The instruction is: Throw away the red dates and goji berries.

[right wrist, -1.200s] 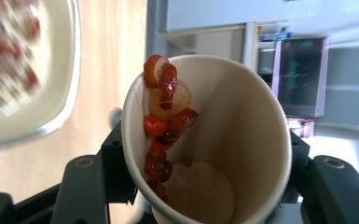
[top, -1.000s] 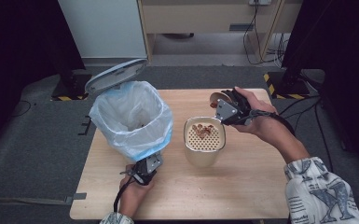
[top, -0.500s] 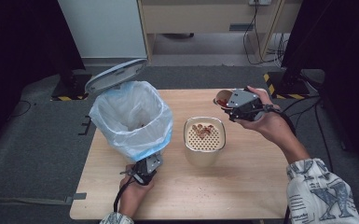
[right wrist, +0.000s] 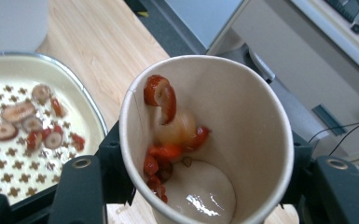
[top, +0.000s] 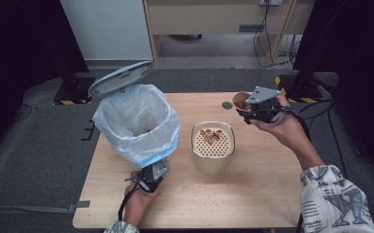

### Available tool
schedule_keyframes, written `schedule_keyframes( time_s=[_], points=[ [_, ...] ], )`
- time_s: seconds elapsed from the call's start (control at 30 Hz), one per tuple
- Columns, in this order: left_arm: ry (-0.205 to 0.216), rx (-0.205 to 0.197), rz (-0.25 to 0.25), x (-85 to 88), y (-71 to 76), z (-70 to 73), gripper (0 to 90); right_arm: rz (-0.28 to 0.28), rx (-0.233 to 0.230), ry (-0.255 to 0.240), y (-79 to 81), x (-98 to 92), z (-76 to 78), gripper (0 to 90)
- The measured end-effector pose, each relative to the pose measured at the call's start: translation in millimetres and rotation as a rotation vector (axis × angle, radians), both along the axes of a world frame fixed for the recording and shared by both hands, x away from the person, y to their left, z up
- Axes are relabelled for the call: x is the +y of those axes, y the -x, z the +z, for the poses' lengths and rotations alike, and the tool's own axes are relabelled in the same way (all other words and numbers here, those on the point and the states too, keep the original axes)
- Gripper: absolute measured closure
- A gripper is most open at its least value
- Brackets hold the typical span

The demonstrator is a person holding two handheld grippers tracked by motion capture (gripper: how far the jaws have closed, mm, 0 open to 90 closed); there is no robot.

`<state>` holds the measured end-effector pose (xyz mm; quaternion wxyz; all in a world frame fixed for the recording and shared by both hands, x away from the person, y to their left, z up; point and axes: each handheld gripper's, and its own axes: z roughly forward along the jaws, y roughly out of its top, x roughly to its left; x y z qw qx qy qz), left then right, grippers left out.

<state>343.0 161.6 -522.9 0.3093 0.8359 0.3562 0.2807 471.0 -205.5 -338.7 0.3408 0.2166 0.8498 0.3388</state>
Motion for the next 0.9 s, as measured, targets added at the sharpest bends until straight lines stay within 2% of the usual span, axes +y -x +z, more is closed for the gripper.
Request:
schedule_keyframes(
  time_s=[0.4,0.67,0.9],
  points=[
    [-0.001,0.003,-0.004,0.8,-0.1,0.2,89.0,-0.002,0.046,-0.085,-5.9,-15.6,-11.2,38.7],
    [0.002,0.002,-0.003,0.9,0.0,0.0,88.9,0.040,0.093,-0.188,-3.8,-33.8,-15.8,38.7],
    [0.006,0.003,-0.004,1.2,-0.2,-0.1,89.0,0.082,0.158,-0.236,-1.7,-48.7,-18.8,38.4]
  ],
)
